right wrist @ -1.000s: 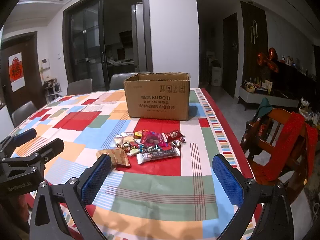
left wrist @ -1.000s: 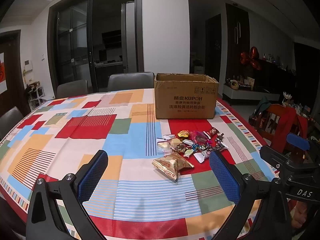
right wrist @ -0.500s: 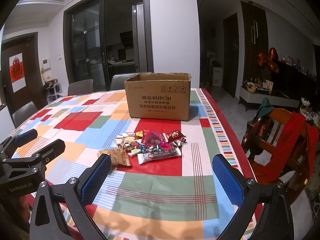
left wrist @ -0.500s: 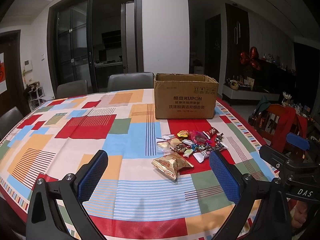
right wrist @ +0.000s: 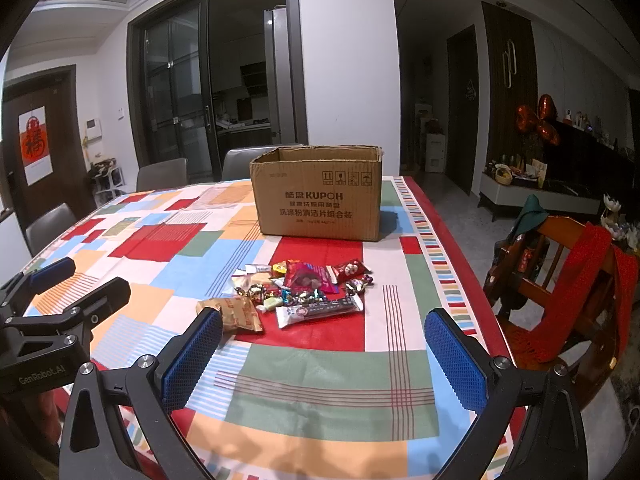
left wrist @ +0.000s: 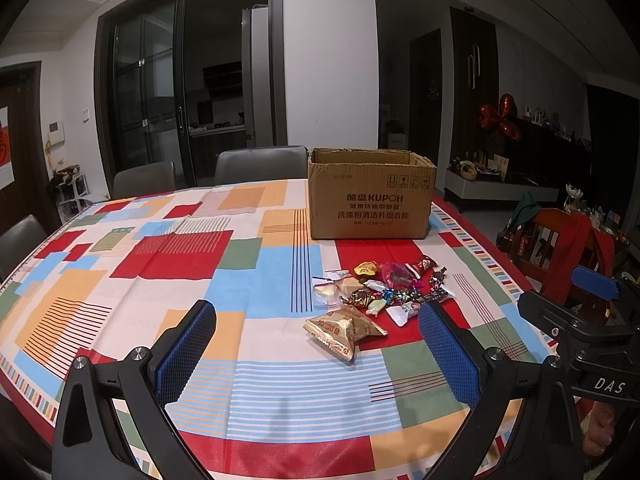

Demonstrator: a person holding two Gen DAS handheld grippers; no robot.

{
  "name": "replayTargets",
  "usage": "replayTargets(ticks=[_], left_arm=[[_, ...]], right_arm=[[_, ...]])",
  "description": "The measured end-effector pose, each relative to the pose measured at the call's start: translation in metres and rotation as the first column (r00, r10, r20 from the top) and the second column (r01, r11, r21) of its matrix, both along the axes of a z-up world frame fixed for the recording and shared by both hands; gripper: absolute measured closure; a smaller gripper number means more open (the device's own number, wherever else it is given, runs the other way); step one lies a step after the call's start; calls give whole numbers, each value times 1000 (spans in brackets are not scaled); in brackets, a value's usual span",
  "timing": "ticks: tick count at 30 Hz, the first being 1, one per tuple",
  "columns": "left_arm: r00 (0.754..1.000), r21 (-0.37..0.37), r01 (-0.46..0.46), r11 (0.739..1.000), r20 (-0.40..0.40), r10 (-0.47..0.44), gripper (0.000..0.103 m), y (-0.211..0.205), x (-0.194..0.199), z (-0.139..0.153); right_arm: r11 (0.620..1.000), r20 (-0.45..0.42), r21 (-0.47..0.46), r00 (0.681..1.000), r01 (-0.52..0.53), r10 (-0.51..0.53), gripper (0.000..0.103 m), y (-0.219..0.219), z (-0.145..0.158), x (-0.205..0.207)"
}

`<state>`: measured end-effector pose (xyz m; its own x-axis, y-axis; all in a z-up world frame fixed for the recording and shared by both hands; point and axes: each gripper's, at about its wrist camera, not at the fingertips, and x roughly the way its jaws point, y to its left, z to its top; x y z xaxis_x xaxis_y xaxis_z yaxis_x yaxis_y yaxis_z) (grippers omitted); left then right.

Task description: Organize snacks

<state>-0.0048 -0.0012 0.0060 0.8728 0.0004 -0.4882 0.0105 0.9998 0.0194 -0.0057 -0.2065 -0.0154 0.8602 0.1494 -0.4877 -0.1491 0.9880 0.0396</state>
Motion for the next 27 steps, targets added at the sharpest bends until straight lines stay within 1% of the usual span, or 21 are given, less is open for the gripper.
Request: replayTargets(ticks=[27], left_arm=[[1000, 2, 5, 1000, -1, -5, 0, 0, -1, 1]], right_arm=[[1000, -4, 3, 1000, -2, 2, 1, -1, 0, 0]])
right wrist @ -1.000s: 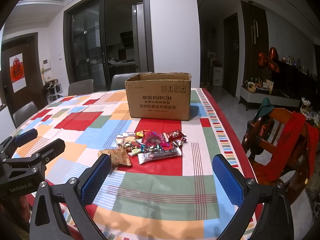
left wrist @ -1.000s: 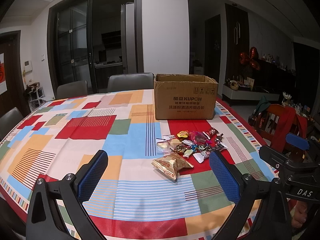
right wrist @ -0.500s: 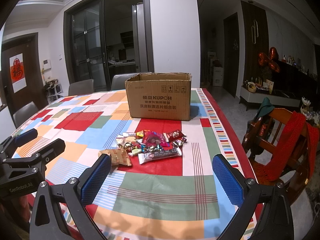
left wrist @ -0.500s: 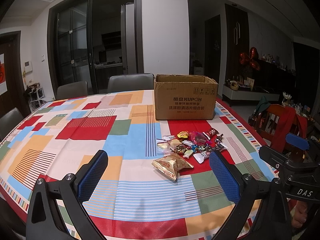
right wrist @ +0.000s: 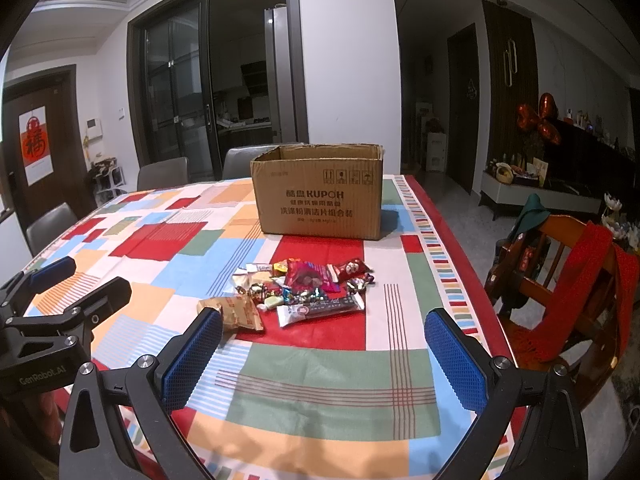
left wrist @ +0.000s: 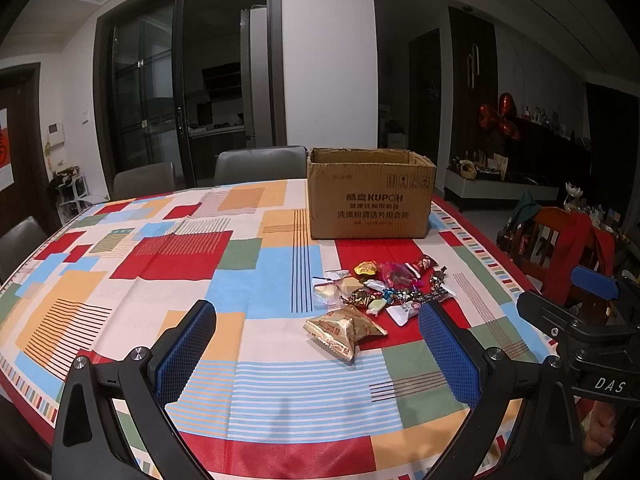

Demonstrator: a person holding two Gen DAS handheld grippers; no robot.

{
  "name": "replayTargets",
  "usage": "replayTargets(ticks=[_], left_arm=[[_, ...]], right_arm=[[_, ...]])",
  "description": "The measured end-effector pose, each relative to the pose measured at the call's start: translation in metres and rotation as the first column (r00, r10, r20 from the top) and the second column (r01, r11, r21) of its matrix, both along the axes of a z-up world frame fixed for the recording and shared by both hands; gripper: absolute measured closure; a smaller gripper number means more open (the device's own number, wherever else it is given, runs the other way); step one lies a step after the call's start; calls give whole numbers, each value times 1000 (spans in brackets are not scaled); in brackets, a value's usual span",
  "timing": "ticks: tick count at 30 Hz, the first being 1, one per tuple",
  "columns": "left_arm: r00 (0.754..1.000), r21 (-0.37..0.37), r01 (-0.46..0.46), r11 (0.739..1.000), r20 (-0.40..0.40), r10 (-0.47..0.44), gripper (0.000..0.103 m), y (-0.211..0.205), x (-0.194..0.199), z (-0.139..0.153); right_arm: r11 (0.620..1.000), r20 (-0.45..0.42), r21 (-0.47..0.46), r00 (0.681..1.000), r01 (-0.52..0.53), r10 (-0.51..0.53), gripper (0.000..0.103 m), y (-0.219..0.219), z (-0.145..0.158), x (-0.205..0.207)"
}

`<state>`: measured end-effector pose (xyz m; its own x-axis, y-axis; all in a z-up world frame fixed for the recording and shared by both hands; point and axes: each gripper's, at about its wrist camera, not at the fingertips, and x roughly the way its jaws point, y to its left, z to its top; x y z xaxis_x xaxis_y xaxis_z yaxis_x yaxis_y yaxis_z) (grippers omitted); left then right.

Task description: Organize snacks

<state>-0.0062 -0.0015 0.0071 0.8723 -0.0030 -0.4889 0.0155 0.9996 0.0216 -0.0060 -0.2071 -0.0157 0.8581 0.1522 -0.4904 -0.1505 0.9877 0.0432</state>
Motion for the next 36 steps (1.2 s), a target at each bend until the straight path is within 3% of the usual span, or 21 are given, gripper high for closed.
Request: replayTargets(ticks=[13, 17, 30, 36], left_arm=[[995, 26, 86, 996, -45, -85, 0, 0, 21, -15], [990, 62, 135, 989, -59, -132, 5, -4, 34, -25], [959, 61, 254, 965, -146, -243, 18, -4, 94, -56], [940, 47, 287, 957, -203, -273, 19, -5, 115, -75]], right_arm=[[1000, -52, 13, 999, -7, 8, 1, 10, -14, 21], [1000, -89, 26, 996, 10, -8, 1, 11, -22, 37], [997, -256, 69, 967, 19, -1, 16, 16, -63, 104], [994, -310, 102, 951, 33, 0, 26, 18, -78, 127]])
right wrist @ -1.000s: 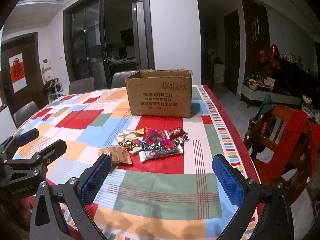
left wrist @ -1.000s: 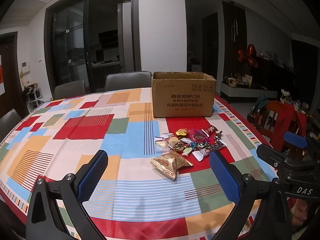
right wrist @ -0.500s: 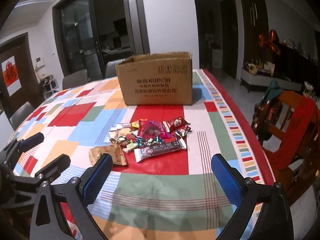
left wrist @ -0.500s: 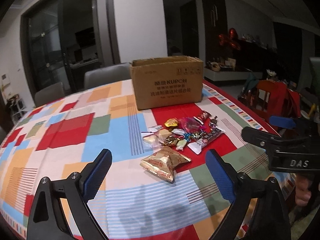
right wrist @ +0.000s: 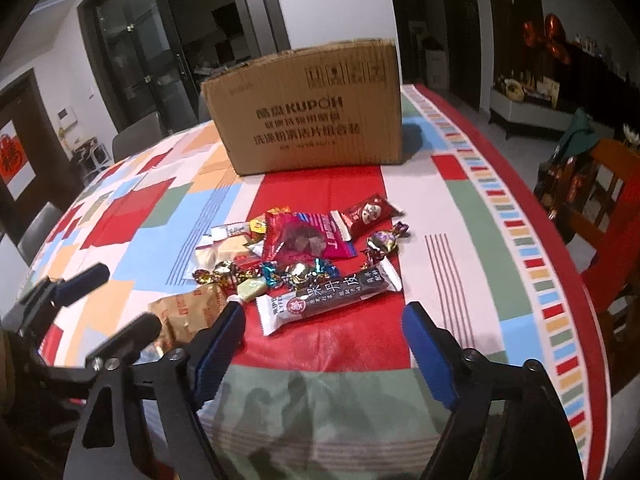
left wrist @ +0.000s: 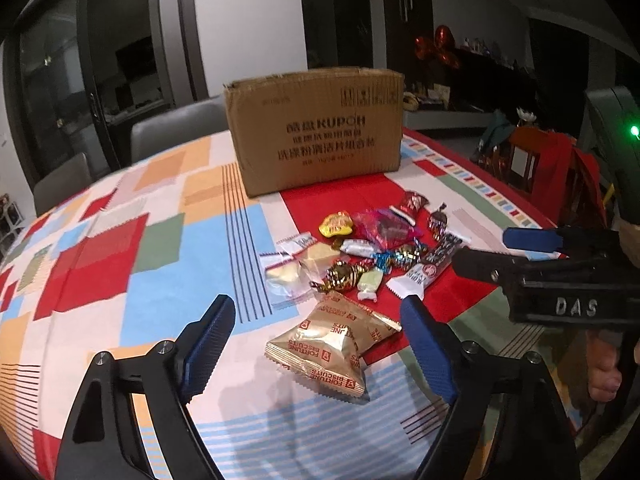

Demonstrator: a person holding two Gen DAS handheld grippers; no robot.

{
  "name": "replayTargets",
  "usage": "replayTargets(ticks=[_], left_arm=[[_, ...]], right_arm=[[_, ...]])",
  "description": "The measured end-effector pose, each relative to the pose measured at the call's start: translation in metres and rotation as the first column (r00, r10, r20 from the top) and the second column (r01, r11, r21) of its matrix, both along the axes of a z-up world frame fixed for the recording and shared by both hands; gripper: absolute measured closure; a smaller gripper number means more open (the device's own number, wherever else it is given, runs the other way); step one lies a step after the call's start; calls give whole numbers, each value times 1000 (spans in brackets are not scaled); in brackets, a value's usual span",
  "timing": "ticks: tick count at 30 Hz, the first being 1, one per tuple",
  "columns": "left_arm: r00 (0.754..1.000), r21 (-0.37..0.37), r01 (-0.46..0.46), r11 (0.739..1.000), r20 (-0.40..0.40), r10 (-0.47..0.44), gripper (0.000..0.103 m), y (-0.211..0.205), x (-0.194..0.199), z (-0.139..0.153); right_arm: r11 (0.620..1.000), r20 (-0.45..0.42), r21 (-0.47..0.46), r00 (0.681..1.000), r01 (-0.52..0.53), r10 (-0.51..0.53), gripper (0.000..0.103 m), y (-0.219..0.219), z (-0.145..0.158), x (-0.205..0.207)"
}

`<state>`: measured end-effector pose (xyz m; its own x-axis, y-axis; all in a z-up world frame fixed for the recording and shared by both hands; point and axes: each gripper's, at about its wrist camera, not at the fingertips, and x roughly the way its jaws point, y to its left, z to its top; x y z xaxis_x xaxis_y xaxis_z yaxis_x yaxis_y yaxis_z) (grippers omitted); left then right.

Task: Organize snacks
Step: 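Grasp the gold biscuit packet with the left tool while the right tool grasps the white bar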

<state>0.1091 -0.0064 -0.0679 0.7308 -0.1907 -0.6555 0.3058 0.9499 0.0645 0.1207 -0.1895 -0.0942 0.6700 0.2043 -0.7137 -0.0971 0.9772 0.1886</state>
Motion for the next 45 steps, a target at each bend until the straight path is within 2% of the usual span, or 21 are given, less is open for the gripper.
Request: replayTargets(ticks=[1, 7, 16, 23, 27, 29, 31, 32, 34, 44, 45], left_arm=[[1000, -5, 5, 1000, -12, -5, 19, 1, 2, -3], [998, -18, 36, 999, -58, -37, 20, 0, 10, -18], [994, -41, 47, 998, -93, -51, 23, 3, 20, -29], [990, -89, 44, 995, -130, -55, 25, 8, 26, -38], [989, -99, 44, 994, -133, -57, 27, 7, 27, -40], [990, -100, 45, 994, -132, -58, 28, 5, 28, -40], [989, -104, 45, 994, -137, -59, 30, 4, 30, -40], [988, -109, 48, 993, -141, -63, 30, 3, 30, -41], [988, -108, 50, 993, -143, -65, 33, 1, 29, -40], [986, -118, 58, 991, -149, -75, 48, -8, 14, -33], [987, -118, 55, 992, -142, -71, 60, -8, 11, -31]], right_arm=[[1000, -10, 9, 1000, 6, -6, 30, 0, -3, 4], [998, -50, 53, 998, 27, -24, 39, 0, -12, 20], [995, -122, 81, 991, 59, -48, 43, 6, -23, 40], [998, -160, 26, 985, 63, -58, 43, 17, -30, 53], [999, -136, -45, 990, 27, -33, 47, 24, -33, 50], [998, -130, -57, 991, 18, -25, 52, 24, -33, 50], [999, -129, -50, 991, 8, -15, 64, 24, -33, 49], [999, -130, -40, 992, 2, -7, 67, 23, -33, 49], [1000, -129, -21, 992, -9, 6, 74, 21, -33, 47], [999, -123, 11, 992, -40, 41, 83, 12, -30, 28], [999, -123, 13, 992, -39, 41, 84, 11, -29, 26]])
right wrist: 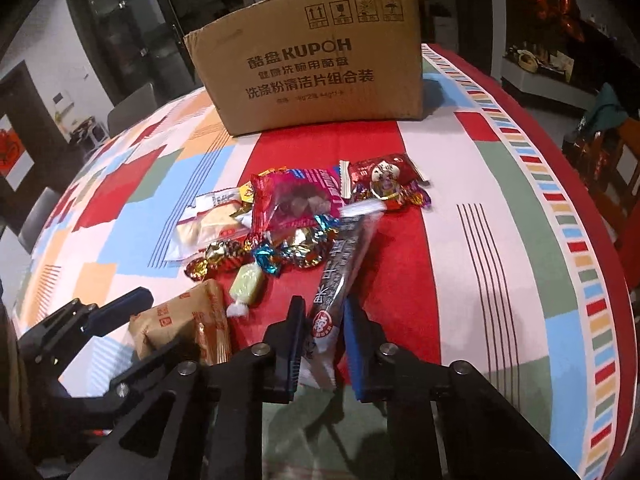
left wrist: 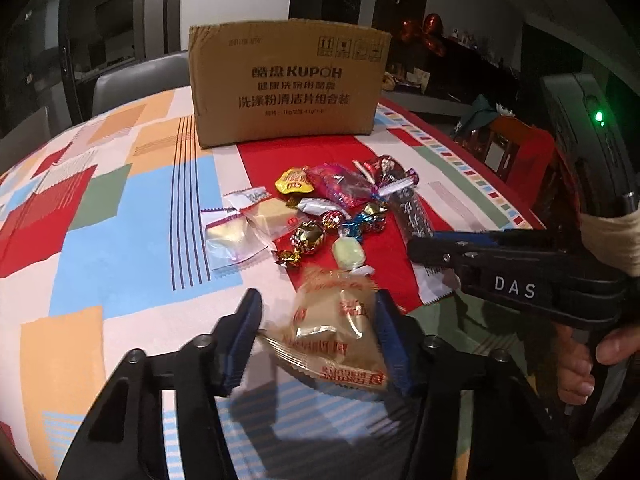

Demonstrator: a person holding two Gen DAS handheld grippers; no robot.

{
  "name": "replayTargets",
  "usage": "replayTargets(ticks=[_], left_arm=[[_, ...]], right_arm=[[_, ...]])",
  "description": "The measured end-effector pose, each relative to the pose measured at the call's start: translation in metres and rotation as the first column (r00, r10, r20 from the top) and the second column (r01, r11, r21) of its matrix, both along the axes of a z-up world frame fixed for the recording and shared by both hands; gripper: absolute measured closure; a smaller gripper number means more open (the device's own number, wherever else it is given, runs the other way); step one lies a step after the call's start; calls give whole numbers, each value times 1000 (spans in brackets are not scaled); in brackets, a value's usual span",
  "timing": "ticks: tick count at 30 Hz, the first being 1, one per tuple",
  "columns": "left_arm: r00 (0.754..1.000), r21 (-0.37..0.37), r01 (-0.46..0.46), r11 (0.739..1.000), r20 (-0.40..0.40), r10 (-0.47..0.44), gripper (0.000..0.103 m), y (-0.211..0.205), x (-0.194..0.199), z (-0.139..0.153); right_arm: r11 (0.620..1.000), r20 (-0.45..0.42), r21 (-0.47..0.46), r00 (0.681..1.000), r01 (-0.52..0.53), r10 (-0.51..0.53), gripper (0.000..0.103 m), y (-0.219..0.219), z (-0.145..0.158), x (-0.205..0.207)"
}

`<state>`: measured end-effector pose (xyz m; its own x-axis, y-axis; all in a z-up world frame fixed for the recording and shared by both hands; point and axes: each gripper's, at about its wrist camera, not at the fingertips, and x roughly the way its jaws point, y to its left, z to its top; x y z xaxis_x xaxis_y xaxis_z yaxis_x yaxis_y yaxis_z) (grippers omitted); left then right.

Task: Organize snacks
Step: 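Grasp the gold biscuit packet with the left tool while the right tool grasps the white bar, then carry both snacks over the cardboard box and open both tools to drop them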

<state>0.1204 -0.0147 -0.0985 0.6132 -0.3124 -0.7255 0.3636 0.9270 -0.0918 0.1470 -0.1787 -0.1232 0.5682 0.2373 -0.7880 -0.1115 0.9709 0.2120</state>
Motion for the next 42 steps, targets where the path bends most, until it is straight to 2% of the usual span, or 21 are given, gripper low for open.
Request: replayTargets(ticks=[6, 10, 17, 23, 32, 42], left_arm=[[1000, -11, -16, 1000, 0, 16, 60, -3, -8, 6], [998, -4, -27, 1000, 51, 28, 60, -6, -14, 20], [991, -40, -80, 996, 102, 83, 60, -5, -13, 49], [986, -69, -87, 994, 133, 96, 60, -8, -10, 72], [971, -93, -78, 993, 220, 97, 60, -13, 5, 118], [934, -101, -100, 990, 333, 129, 60, -9, 46, 162]], right_arm=[[999, 1, 32, 1000, 2, -2, 85, -9, 2, -10], [999, 54, 39, 998, -12, 10, 85, -11, 12, -18], [997, 117, 77, 993, -3, -6, 86, -22, 30, -26], [993, 184, 119, 983, -1, -21, 86, -32, 50, -31], [991, 306, 130, 952, -28, -13, 86, -41, 94, -25], [988, 453, 145, 891, -47, -24, 86, -39, 145, 8]])
